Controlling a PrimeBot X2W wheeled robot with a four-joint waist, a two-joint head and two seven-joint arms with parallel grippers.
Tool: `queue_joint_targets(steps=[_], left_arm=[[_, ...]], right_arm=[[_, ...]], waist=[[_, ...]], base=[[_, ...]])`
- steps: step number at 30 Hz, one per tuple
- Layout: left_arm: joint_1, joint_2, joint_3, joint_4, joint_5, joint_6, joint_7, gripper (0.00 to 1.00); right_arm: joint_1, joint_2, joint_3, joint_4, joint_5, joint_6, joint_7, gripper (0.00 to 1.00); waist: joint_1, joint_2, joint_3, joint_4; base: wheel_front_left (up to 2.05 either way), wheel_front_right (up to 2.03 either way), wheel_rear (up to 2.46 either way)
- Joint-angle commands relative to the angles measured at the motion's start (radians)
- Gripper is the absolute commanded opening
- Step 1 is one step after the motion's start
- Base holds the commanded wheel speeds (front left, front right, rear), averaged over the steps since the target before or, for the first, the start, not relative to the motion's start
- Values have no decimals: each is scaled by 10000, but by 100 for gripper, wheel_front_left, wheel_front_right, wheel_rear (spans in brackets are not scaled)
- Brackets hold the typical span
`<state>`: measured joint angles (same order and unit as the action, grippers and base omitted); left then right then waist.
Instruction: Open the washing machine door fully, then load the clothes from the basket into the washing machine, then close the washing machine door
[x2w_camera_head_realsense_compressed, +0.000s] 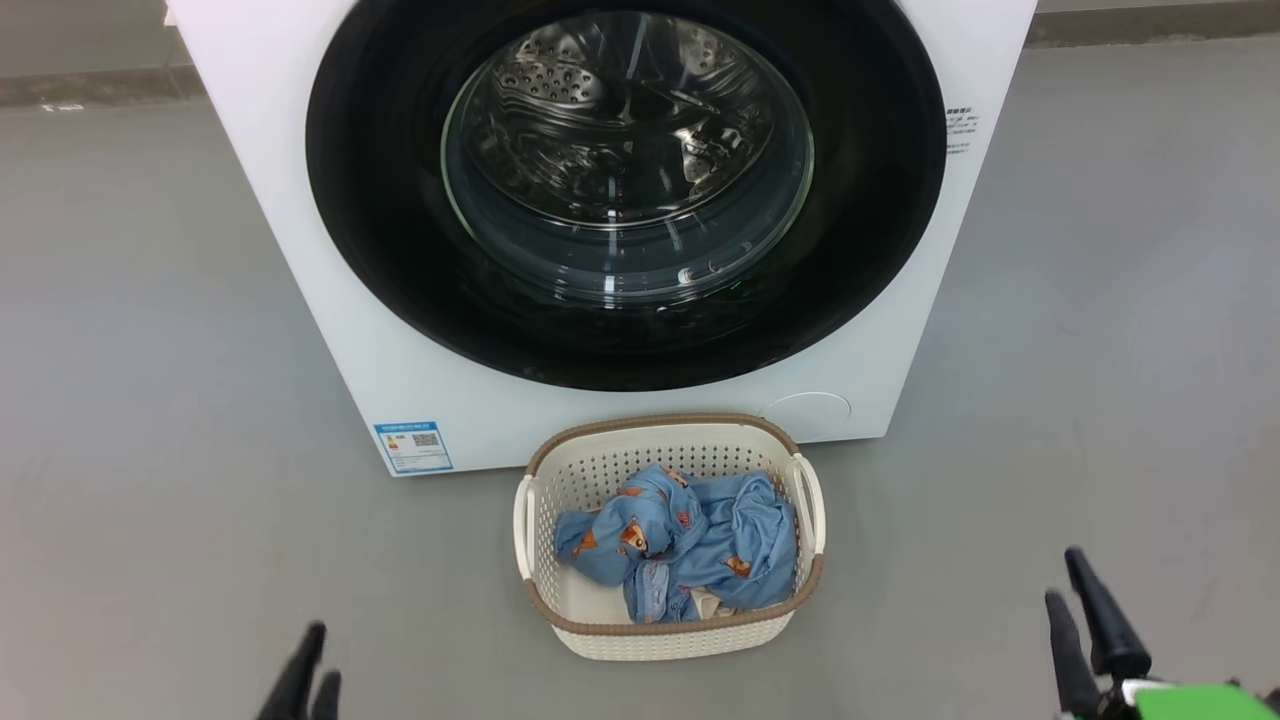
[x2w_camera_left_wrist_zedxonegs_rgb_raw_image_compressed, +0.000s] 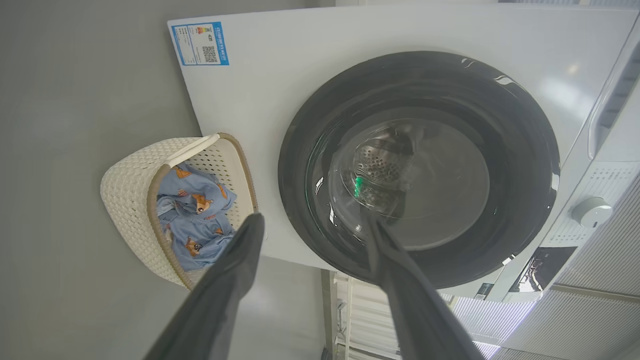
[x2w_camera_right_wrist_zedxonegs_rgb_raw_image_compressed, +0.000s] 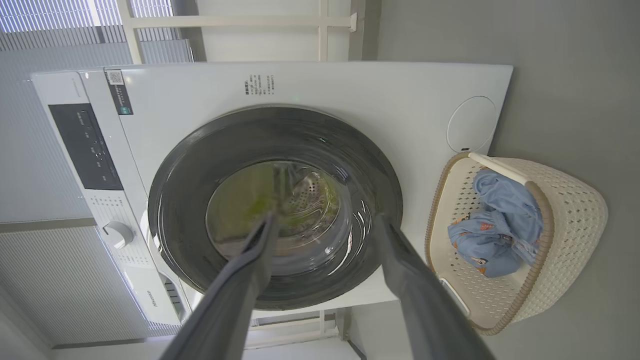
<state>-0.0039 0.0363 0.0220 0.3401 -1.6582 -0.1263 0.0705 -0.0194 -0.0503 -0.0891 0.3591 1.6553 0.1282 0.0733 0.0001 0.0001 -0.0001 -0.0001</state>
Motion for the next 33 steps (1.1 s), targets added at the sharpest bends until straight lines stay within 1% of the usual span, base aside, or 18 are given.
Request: queue_joint_targets(steps=[1, 6, 10, 18, 33], left_arm=[[-98, 49, 5, -143, 51, -3, -56, 100], [-97, 55, -46, -243, 151, -4, -162, 100], [-68, 62, -83, -351, 288, -5, -269, 100], [-62, 94, -157, -578, 777, -8, -482, 100], [-93, 180, -172, -918, 2571, -13, -879, 100]], right_arm=[[-67, -23, 31, -173, -28, 0, -48, 100], [-45, -25, 89, -261, -89, 1, -152, 100], [3, -43, 165, -345, -190, 2, -263, 100], [10, -111, 316, -447, -660, 4, -485, 100], [-24, -271, 521, -662, -2206, 7, -887, 100]], waist=[[1, -1, 21, 1], [15, -1, 1, 14], [2, -1, 7, 23], [0, -1, 22, 38], [0, -1, 42, 62]], base=[[0, 0, 0], [0, 0, 0], [0, 0, 0], [0, 0, 0], [0, 0, 0]])
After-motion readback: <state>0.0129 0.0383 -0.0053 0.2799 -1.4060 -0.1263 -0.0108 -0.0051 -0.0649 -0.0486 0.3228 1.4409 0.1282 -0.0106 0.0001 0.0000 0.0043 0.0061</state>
